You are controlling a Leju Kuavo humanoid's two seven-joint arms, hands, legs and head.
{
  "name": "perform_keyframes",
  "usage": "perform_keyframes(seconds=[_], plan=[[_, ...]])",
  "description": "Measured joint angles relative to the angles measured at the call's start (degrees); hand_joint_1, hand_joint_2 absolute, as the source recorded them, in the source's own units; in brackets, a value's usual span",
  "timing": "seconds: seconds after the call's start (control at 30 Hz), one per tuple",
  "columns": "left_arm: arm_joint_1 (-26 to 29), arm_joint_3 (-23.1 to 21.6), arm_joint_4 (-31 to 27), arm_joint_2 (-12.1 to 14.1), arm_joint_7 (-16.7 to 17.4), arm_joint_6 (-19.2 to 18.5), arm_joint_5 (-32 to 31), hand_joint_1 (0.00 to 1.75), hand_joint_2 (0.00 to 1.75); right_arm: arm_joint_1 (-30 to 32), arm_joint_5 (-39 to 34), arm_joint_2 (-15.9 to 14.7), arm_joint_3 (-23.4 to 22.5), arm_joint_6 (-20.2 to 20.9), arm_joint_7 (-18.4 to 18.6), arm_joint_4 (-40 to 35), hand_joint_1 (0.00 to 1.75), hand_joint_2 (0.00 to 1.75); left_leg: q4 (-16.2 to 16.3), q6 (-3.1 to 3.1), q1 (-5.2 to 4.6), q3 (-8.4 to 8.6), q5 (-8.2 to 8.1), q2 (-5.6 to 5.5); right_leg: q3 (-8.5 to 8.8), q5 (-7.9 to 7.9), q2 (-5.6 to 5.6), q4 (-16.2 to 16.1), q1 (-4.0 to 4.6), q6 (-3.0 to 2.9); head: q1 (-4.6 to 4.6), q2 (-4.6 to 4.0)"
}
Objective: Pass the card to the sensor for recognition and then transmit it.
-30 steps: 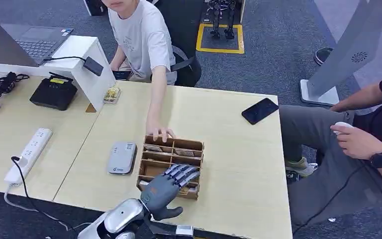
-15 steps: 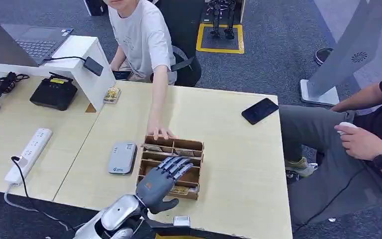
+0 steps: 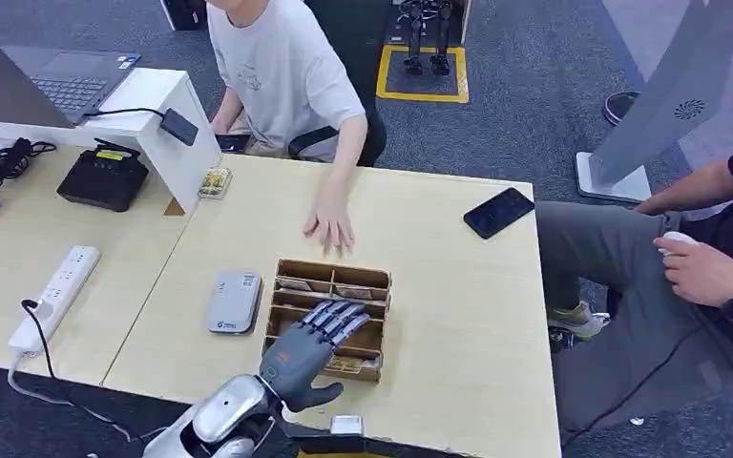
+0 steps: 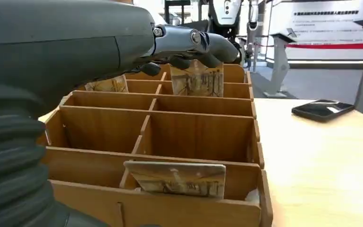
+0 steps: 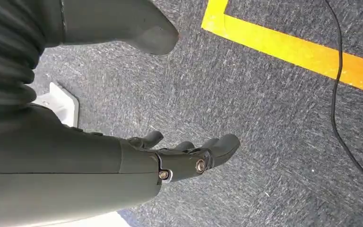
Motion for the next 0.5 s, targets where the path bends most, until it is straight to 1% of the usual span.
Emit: perform_keyframes(seconds=[0.5], plan=[[0.19,0.0,0.0,0.0,-0.02,-0.02,0.02,0.0,1.75,0.04,0.0,0.04,0.0,0.0,0.0,-0.2,0.0,1.75,0.0,0.0,0.0,0.0,0.0,0.0,0.0,0.0,0.0,0.0,0.0,0.0,0.0,0.0]])
